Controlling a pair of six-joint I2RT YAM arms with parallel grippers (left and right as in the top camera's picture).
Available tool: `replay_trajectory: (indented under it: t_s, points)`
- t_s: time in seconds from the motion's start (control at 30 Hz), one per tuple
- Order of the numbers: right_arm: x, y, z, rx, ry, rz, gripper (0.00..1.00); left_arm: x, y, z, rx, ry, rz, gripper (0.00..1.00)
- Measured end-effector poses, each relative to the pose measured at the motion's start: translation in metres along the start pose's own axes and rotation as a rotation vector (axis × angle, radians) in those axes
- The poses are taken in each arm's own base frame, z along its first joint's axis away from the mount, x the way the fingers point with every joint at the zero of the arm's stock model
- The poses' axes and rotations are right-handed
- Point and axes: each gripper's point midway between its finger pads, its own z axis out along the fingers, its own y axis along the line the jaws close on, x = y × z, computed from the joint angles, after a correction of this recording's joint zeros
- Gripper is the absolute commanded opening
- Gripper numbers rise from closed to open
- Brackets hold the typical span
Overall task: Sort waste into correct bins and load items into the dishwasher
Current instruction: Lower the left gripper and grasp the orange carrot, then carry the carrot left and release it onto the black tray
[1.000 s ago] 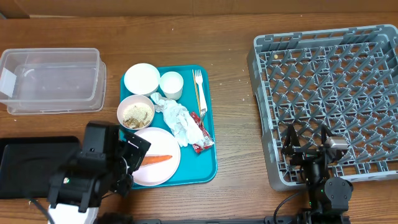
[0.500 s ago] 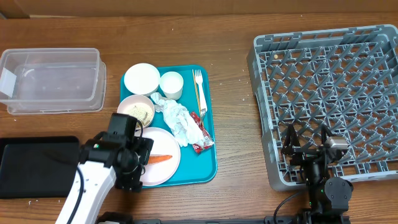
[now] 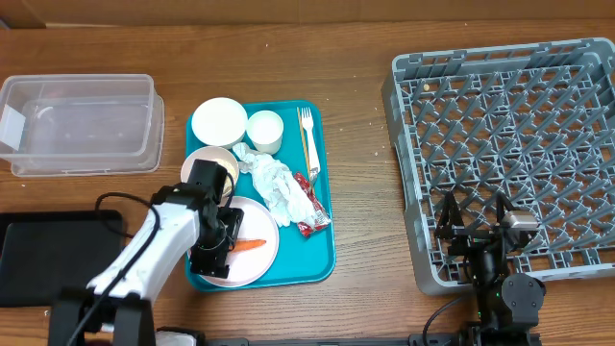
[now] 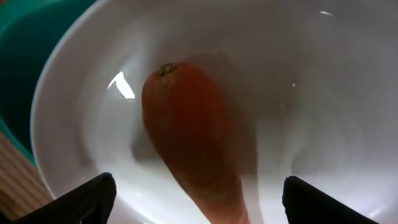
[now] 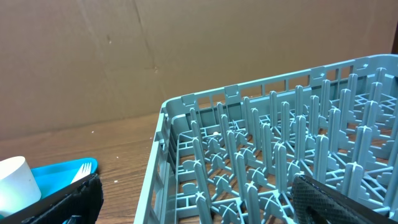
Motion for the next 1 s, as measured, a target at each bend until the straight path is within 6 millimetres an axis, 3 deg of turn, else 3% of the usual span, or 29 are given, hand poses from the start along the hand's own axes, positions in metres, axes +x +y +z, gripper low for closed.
replay_trajectory:
  t_s: [0.17, 0.3, 0.33, 0.5, 0.57, 0.7, 0.87, 1.0]
  points:
    - [0.000, 0.000, 0.000, 0.000, 0.000, 0.000, 1.00, -0.001, -0.001, 0.015, -0.040, 0.004, -0.013, 0.68]
    - [0.000, 0.000, 0.000, 0.000, 0.000, 0.000, 1.00, -0.001, -0.007, 0.016, -0.020, 0.008, -0.010, 0.69]
    - [0.000, 0.000, 0.000, 0.000, 0.000, 0.000, 1.00, -0.001, -0.007, 0.016, -0.020, 0.008, -0.010, 0.61]
    - [0.000, 0.000, 0.000, 0.000, 0.000, 0.000, 1.00, -0.002, -0.007, 0.016, -0.020, 0.001, -0.009, 0.43]
    - [0.000, 0.000, 0.000, 0.000, 0.000, 0.000, 1.00, -0.002, -0.006, 0.016, -0.024, -0.002, -0.012, 0.28]
    - [0.000, 0.000, 0.000, 0.000, 0.000, 0.000, 1.00, -0.002, -0.005, 0.016, -0.030, -0.001, -0.010, 0.15]
    - [0.000, 0.000, 0.000, 0.000, 0.000, 0.000, 1.00, -0.002, -0.005, 0.016, -0.031, 0.001, 0.003, 0.04]
    - [0.000, 0.000, 0.000, 0.000, 0.000, 0.000, 1.00, -0.001, -0.005, 0.016, -0.032, 0.004, 0.017, 0.04]
